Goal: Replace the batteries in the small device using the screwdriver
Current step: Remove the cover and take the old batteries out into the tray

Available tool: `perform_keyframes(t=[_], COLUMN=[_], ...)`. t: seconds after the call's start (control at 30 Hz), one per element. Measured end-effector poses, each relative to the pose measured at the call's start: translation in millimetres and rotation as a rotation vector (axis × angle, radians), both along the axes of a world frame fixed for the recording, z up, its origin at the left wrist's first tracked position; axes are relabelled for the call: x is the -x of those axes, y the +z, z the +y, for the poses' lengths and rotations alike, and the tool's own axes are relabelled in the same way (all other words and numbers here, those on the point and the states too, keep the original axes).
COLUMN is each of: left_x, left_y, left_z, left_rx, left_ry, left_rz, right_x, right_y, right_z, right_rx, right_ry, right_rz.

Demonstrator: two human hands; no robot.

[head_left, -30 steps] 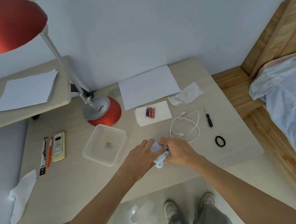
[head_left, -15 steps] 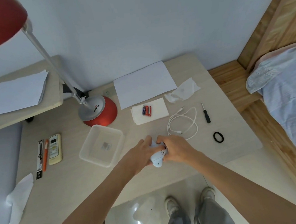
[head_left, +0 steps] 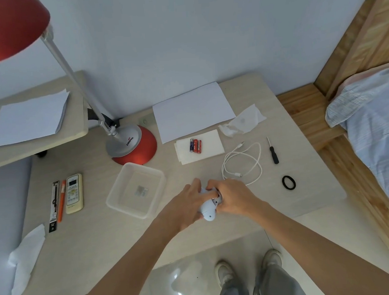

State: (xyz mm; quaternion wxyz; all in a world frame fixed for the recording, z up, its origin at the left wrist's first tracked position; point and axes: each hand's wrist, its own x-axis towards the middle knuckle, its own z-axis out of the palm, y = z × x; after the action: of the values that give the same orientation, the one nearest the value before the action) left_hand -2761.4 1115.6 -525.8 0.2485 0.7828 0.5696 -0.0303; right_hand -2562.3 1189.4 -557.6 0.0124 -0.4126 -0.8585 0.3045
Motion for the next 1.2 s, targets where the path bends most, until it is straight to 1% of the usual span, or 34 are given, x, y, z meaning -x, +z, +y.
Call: perform_keyframes(t=[0.23, 0.4, 0.57, 0.73, 0.87, 1.0, 1.2], left_x=[-0.9, 9.2, 38.7, 65.8, 71.3, 67.6, 45.6], left_y=[-0.5, -5.6, -21.3, -39.6, -42.4, -40.0, -15.3], left_z=[-18.0, -58.8, -119.0, -155.1, -157.9, -157.5, -136.0], left_rx=[-0.084, -0.215, -0.213, -0.149, -0.131, -0.148, -0.244], left_ry=[0.114, 0.22, 0.305, 0.309, 0.335, 0.356, 0.264], left_rz=[-0.133, -0.096, -0.021, 0.094, 0.099, 0.041, 0.077], right_x=[-1.6, -1.3, -1.1, -0.9, 1.2, 1.4, 2.3], right_y=[2.1, 1.2, 1.5, 4.2, 6.0, 6.8, 8.5], right_z=[-0.1, -0.3, -0.2, -0.9, -1.4, -3.4, -3.9], right_rx=[-0.003, 0.01, 0.008, 0.006, -0.011, -0.022, -0.026], right_ry=[-0.027, -0.037, -0.03, -0.035, -0.035, -0.038, -0.034], right_rz=[0.004, 0.009, -0.003, -0.028, -0.042, -0.045, -0.047])
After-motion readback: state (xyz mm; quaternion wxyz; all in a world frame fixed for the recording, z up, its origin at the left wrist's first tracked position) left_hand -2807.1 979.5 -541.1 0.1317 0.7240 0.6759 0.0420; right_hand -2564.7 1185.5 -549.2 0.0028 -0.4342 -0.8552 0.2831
